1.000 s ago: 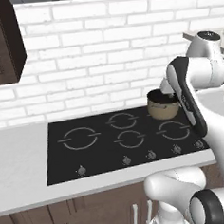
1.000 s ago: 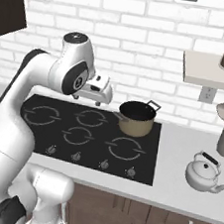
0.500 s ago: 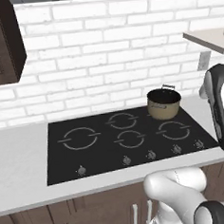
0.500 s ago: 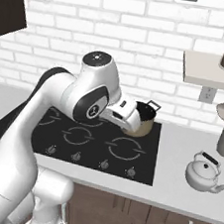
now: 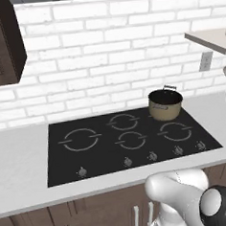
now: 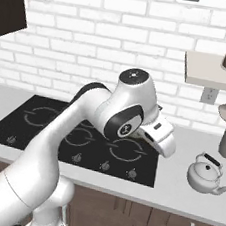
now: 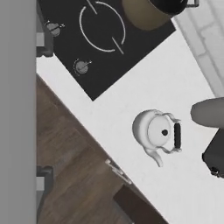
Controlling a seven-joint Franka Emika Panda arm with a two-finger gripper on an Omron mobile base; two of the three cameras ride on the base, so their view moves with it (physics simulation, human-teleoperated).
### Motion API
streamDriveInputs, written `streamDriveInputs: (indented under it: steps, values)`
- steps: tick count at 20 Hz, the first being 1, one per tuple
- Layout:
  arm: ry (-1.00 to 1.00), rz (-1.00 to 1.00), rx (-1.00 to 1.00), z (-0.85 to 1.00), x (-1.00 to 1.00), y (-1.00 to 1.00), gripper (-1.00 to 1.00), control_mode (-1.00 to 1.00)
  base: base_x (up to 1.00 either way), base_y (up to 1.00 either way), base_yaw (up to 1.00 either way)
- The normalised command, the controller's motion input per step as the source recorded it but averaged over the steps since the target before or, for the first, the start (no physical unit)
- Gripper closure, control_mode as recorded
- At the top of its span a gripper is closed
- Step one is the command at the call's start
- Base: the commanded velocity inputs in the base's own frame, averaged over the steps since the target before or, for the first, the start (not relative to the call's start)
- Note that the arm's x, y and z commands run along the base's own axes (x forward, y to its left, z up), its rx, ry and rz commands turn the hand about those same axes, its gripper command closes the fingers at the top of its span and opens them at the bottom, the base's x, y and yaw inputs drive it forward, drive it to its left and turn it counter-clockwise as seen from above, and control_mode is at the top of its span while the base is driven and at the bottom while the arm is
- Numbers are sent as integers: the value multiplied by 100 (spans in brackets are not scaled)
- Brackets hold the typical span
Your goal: Pick the kettle from the counter and place it on a stove burner. Then turn the burner on.
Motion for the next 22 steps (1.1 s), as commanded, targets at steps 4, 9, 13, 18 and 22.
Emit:
streamDriveInputs:
  steps: [4, 9, 13, 18, 22]
  values:
    - [0, -33, 15, -19, 0, -100, -100, -100, 0, 0, 0]
    - [-9, -30, 29, -48, 0, -100, -100, -100, 0, 0, 0]
    - [-16, -28, 42, -43, 20, -100, -100, -100, 0, 0, 0]
    - [-10, -25, 25, -14, 39, -52, -100, -100, 0, 0, 0]
    - [0, -14, 0, 0, 27, 0, -100, -100, 0, 0, 0]
